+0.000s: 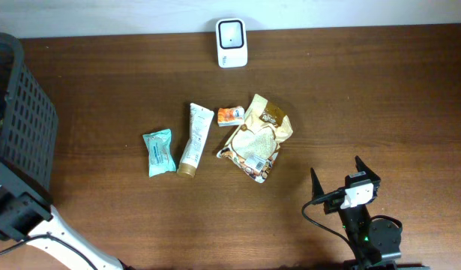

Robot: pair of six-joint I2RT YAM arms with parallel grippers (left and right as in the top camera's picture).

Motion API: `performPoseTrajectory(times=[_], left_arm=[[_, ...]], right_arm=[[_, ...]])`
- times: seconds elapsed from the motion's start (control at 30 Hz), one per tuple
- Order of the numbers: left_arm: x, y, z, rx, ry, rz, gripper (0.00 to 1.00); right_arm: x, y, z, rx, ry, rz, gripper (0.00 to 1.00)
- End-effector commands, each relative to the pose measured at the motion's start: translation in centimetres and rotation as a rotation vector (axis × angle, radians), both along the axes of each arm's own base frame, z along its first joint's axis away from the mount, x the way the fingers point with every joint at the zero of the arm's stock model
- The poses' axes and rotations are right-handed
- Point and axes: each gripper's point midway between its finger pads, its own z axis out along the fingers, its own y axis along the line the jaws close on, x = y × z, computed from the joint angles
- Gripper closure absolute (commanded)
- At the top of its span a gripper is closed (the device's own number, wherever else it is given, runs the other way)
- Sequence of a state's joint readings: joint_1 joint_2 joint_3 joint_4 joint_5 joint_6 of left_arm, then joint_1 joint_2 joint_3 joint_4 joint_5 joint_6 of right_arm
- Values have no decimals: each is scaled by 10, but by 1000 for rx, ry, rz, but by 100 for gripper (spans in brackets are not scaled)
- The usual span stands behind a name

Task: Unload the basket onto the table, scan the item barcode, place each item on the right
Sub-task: 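Reach into the basket and grasp the green-lidded jar with left gripper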

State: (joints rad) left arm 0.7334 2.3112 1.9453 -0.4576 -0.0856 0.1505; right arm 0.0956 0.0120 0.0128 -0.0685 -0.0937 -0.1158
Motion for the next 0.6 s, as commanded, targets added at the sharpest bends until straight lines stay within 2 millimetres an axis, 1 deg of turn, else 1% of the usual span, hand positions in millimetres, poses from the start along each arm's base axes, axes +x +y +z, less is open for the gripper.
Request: performPoseTrajectory(times=[0.0,0.17,0.33,0.53,0.57], left_arm=[[6,5,-27,-12,18,-50,1],[16,12,-16,33,-33,-53,1],[20,11,-14,30,-52,-68,1],[20,11,-14,29,-56,-71,16],[20,10,-14,27,-54,-71,22]], right_arm=[[0,1,-3,-1,6,0,2],[0,1,-3,-1,6,0,2],[0,1,-3,-1,6,0,2],[0,1,-3,-1,6,0,2],[0,1,-3,-1,6,0,2]])
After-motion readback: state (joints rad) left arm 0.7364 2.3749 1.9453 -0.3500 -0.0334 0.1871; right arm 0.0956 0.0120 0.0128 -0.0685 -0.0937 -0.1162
